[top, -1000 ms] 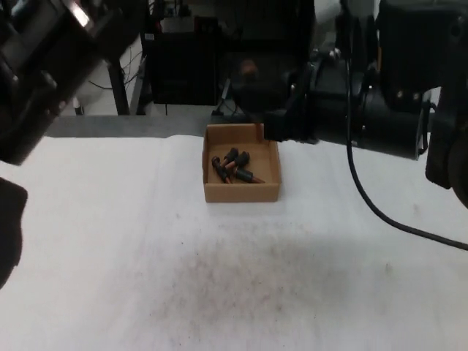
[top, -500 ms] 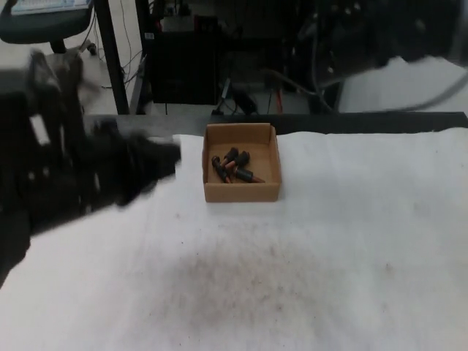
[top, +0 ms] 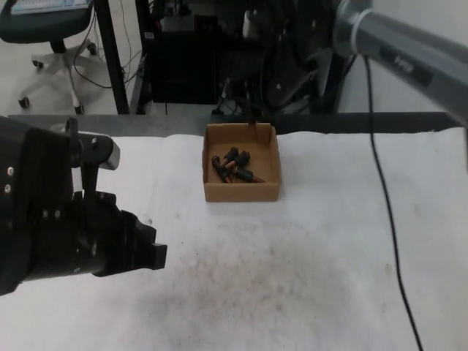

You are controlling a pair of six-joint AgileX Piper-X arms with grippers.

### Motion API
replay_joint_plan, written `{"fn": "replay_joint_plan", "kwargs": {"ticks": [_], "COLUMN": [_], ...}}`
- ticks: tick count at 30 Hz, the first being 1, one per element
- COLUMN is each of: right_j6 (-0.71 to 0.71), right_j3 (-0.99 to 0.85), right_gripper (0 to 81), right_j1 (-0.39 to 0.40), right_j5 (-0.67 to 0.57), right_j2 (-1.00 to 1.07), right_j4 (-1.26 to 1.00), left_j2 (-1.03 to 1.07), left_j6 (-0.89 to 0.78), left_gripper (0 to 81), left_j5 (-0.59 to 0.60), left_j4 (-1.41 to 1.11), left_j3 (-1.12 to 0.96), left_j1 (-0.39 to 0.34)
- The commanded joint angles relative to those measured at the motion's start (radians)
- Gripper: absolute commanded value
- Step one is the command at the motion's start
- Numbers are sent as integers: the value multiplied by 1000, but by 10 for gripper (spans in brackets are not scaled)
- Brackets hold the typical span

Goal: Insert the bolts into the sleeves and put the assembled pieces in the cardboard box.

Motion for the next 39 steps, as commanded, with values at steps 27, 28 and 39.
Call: {"fn": "replay_joint_plan", "kwargs": {"ticks": [27, 28, 39], "right_j6": [-22, -25, -131], "right_j3": [-100, -100, 107], "right_gripper": [1, 6, 8], "right_j1": [-46, -49, -52], "right_j5": [47, 47, 50], "right_j2": [39, 24, -299], "right_j4": [172, 215, 297], "left_j2": [-8, -8, -152], "left_j6": [7, -1, -33], "left_gripper": [3, 3, 3], "left_j5": [-39, -39, -85], "left_j4": [0, 0, 68], "left_j3": [-1, -1, -1], "left_j1": [3, 3, 3]}}
